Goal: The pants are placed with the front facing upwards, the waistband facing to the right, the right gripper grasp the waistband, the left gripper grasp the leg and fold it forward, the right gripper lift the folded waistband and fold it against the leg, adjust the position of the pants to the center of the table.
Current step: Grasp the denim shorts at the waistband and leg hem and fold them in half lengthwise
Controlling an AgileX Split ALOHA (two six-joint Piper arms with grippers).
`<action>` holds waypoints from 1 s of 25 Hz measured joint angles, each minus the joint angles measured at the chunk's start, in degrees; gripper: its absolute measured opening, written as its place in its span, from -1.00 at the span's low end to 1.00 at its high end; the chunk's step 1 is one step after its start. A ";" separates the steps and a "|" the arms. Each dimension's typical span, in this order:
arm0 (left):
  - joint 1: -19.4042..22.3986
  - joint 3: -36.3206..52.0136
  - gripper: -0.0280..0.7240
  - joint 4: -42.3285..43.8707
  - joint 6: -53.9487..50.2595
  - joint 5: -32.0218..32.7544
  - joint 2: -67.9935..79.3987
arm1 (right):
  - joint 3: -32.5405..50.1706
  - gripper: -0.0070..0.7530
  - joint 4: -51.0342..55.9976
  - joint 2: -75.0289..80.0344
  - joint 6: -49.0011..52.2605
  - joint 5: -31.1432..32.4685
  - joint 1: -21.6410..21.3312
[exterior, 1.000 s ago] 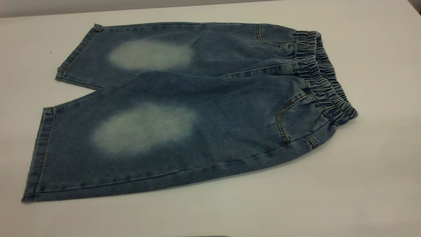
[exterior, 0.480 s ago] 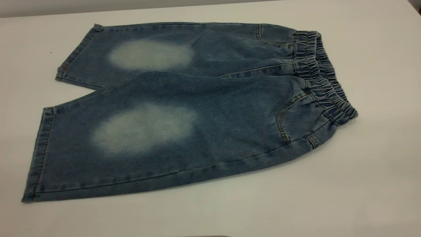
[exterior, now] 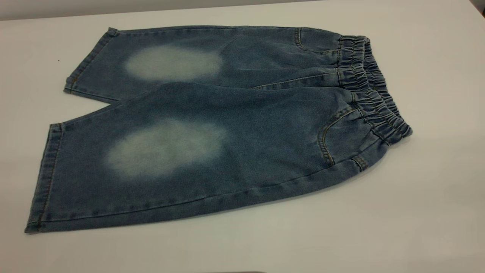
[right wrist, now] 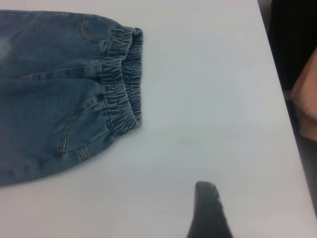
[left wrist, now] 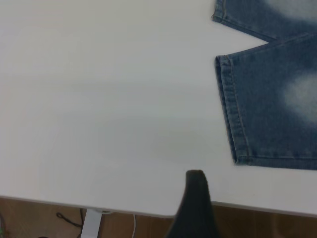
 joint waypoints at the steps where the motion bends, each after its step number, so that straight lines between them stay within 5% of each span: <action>1: 0.00 0.00 0.53 0.00 0.00 0.00 0.00 | 0.00 0.11 0.00 0.00 0.00 0.00 0.00; 25: 0.00 0.00 0.53 2.71 1.61 -0.51 0.00 | 0.00 0.06 2.59 0.00 1.46 -0.36 0.00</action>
